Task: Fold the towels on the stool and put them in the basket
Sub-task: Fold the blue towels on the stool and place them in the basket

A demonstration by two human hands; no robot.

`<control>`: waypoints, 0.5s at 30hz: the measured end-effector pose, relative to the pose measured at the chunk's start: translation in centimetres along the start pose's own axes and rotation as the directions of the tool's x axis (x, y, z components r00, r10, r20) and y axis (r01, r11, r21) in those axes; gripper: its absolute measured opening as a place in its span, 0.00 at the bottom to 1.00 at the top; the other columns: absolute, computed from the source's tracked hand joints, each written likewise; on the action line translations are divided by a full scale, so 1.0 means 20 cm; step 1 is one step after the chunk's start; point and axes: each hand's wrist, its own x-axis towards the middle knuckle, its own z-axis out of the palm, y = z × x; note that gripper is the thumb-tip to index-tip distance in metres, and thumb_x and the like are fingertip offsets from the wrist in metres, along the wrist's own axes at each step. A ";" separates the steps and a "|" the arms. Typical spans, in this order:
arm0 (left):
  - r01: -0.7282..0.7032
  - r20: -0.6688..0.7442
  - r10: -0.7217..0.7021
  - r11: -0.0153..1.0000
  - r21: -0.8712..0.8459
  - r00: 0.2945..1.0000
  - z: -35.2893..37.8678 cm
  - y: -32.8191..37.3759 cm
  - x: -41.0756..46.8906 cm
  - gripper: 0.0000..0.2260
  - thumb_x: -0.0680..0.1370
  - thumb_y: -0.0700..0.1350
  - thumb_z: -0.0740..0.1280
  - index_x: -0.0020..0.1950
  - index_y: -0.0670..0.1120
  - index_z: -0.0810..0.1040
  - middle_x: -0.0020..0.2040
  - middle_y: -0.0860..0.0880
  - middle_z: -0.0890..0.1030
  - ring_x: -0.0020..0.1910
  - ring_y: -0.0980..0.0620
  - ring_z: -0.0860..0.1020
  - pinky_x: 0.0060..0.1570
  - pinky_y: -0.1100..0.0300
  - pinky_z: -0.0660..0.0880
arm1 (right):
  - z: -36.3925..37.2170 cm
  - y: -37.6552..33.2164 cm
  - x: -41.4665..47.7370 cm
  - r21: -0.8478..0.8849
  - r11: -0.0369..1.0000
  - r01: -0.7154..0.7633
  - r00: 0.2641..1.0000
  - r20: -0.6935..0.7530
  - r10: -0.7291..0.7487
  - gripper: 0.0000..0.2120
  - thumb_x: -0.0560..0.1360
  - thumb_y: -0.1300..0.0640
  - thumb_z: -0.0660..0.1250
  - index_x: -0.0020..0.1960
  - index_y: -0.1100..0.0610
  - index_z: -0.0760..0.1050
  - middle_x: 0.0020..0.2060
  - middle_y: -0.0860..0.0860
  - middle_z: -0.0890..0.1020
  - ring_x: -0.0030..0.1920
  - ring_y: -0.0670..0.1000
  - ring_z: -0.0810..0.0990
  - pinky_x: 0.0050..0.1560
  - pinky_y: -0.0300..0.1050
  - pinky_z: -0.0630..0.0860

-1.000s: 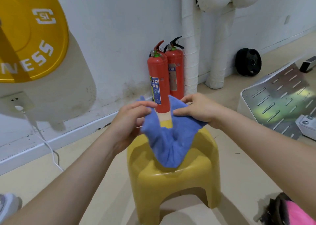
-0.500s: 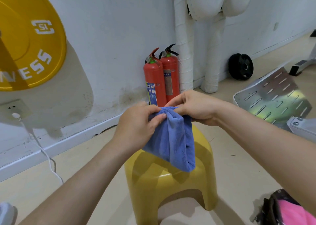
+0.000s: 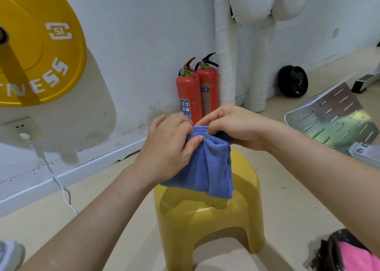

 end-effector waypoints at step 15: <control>0.258 0.290 -0.131 0.850 -0.459 0.948 -0.08 -0.16 0.00 0.14 0.78 0.51 0.61 0.36 0.43 0.71 0.30 0.54 0.67 0.30 0.57 0.64 0.33 0.60 0.62 | -0.02 0.02 0.00 -0.305 0.938 0.165 0.981 -0.047 -0.188 0.07 0.78 0.55 0.66 0.49 0.57 0.80 0.46 0.58 0.83 0.44 0.51 0.80 0.53 0.55 0.77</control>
